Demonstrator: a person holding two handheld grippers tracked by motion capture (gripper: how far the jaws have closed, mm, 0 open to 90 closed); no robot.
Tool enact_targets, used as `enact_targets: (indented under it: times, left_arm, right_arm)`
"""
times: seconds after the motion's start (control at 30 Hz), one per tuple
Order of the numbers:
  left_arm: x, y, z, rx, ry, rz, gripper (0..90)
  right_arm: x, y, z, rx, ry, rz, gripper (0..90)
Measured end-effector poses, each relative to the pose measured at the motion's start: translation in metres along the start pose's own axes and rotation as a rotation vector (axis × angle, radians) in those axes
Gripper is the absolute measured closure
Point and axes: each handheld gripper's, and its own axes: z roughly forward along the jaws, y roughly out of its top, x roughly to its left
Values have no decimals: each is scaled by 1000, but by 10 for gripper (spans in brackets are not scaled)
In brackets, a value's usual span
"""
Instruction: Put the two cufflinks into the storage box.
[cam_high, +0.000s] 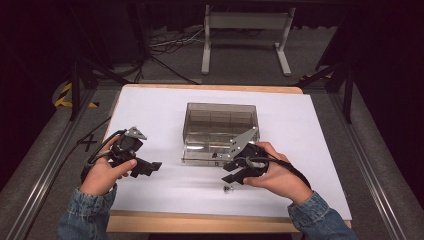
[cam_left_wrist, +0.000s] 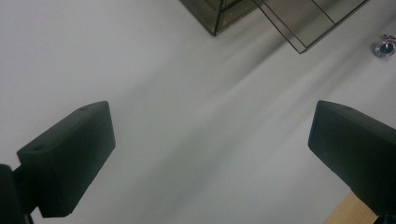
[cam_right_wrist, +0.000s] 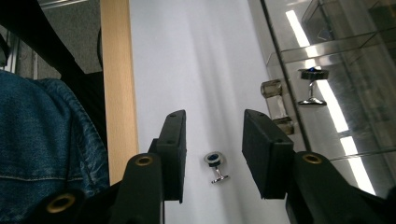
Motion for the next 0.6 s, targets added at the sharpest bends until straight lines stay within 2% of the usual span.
enact_targets:
  times: [0.3,0.6]
  left_arm:
    - [0,0,0,-2,1,0,15]
    - [-1,0,1,1,1,2,15]
  right_arm:
    - [2,-8,15,27,7,-10,604]
    - [7,-12,31,72,-8,-19,600]
